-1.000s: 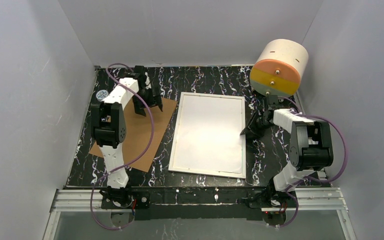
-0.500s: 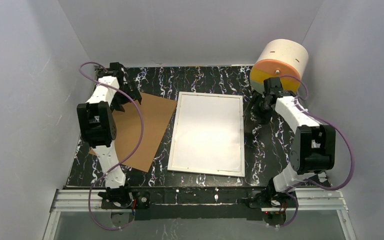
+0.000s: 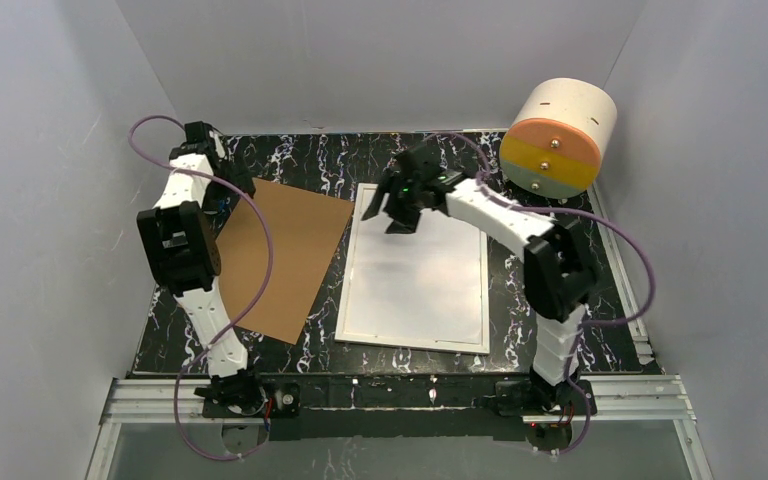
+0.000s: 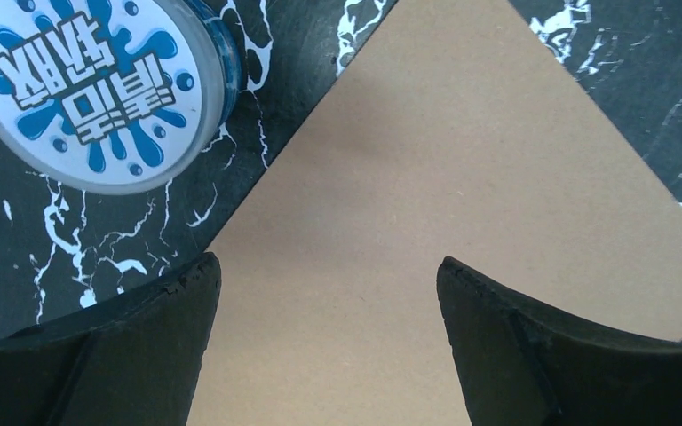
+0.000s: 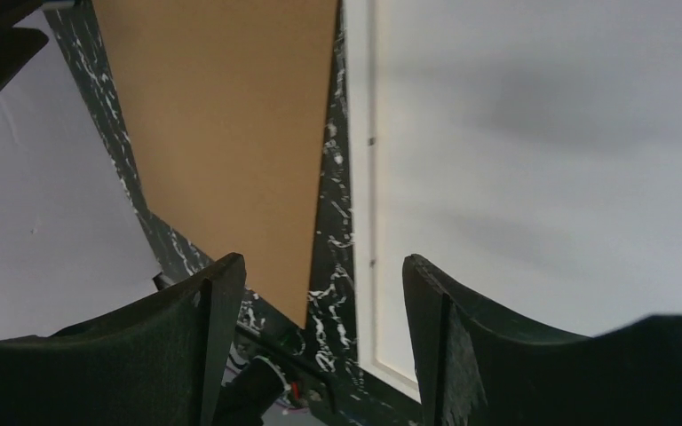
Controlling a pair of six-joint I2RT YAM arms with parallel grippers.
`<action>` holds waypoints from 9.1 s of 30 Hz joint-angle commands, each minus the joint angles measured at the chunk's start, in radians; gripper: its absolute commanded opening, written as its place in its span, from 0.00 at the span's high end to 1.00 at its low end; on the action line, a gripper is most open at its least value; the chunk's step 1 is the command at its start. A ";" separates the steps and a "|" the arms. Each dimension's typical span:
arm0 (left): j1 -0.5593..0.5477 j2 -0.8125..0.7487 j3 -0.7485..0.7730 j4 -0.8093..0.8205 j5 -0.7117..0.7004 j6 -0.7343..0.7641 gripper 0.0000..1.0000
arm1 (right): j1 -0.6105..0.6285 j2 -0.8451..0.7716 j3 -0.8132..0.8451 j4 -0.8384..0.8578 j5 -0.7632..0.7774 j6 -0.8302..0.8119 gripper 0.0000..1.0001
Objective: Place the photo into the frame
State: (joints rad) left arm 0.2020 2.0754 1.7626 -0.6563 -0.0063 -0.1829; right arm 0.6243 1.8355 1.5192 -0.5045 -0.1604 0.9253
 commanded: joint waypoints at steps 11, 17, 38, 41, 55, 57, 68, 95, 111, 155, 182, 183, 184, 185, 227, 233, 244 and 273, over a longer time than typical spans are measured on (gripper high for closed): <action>0.125 0.043 -0.148 0.113 0.103 0.017 0.11 | 0.227 0.493 0.586 -0.193 0.074 0.329 0.27; 0.128 0.058 -0.188 0.110 0.164 0.011 0.13 | 0.242 0.569 0.606 -0.232 0.061 0.338 0.26; 0.142 0.102 -0.184 -0.067 0.312 -0.004 0.30 | 0.265 0.732 0.707 -0.205 0.087 0.261 0.26; 0.143 0.110 -0.189 -0.083 0.309 -0.006 0.32 | 0.265 0.733 0.681 -0.095 0.004 0.254 0.27; 0.142 0.100 -0.189 -0.101 0.316 -0.006 0.39 | 0.266 0.572 0.615 0.299 -0.139 0.199 0.31; 0.142 0.100 -0.185 -0.105 0.314 -0.009 0.40 | 0.266 0.548 0.618 0.314 -0.133 0.187 0.31; 0.137 0.095 -0.206 -0.090 0.393 -0.017 0.44 | 0.265 0.406 0.514 0.360 -0.046 0.158 0.31; -0.139 0.067 -0.337 -0.024 0.492 -0.033 0.45 | 0.137 0.076 -0.066 0.409 0.182 0.180 0.31; -0.139 0.048 -0.242 -0.075 0.359 -0.047 0.28 | 0.000 -0.098 -0.150 0.036 0.270 0.040 0.21; -0.139 0.069 -0.320 -0.024 0.499 -0.098 0.29 | -0.075 0.051 -0.218 0.078 -0.087 -0.012 0.22; -0.139 0.066 -0.325 -0.010 0.547 -0.111 0.29 | -0.068 -0.024 -0.359 0.730 -0.393 0.059 0.38; -0.139 0.066 -0.326 -0.010 0.548 -0.112 0.29 | -0.065 -0.019 -0.359 0.751 -0.406 0.063 0.39; -0.139 0.066 -0.328 -0.008 0.549 -0.113 0.29 | -0.061 -0.014 -0.357 0.769 -0.416 0.068 0.40; -0.139 0.066 -0.328 -0.008 0.550 -0.115 0.29 | -0.055 -0.009 -0.353 0.779 -0.421 0.073 0.40; -0.280 -0.099 -0.371 0.176 0.645 -0.188 0.28 | -0.536 -0.233 -0.088 -0.255 -0.778 -0.503 0.99; -0.351 -0.056 -0.381 0.225 0.623 -0.212 0.35 | -0.541 -0.206 -0.135 -0.261 -0.764 -0.554 0.99; -0.383 0.021 -0.375 0.259 0.638 -0.256 0.54 | -0.539 -0.122 -0.161 -0.206 -0.768 -0.577 0.99; -0.394 0.060 -0.355 0.259 0.680 -0.263 0.55 | -0.537 -0.091 -0.464 0.185 -0.851 -0.507 0.99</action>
State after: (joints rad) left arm -0.1787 2.1059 1.4025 -0.3695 0.6941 -0.4583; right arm 0.0853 1.7367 1.0805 -0.3824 -0.9874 0.4019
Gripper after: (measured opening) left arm 0.448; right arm 0.045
